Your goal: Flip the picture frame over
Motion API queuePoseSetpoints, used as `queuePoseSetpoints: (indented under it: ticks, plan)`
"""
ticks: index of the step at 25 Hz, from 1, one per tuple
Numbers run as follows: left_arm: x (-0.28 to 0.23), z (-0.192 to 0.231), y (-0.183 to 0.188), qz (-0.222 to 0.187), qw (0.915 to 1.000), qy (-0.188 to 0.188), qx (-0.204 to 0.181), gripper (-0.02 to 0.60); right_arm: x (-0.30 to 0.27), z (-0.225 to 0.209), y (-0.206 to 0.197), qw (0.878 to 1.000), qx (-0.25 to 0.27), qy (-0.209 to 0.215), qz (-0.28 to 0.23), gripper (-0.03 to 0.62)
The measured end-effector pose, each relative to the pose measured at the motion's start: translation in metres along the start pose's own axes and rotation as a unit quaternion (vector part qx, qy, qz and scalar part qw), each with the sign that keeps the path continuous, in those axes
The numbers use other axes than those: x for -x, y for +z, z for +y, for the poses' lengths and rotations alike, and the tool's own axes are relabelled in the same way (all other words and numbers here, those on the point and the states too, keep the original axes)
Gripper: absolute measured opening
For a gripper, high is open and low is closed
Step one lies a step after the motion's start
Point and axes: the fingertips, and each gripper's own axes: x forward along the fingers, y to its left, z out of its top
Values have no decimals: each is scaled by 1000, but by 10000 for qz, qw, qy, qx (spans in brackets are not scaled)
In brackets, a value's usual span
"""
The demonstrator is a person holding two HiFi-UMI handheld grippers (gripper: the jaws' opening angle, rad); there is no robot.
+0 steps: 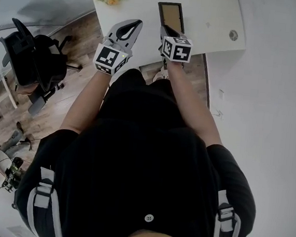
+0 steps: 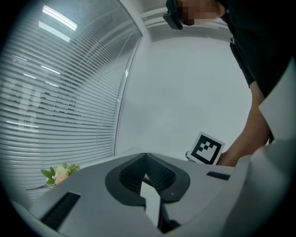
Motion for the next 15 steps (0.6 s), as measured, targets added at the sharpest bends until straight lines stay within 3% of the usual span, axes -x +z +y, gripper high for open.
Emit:
queuePoseSetpoints:
  ticks: [7, 15]
  plan:
    - [-7, -9, 20, -139, 9996, 206, -142, 5, 15, -1, 21, 9985, -276, 459, -109, 49]
    - [-14, -20, 36, -206, 9987, 395, -241, 5, 33, -1, 35, 9878, -1015, 1168, -155, 49]
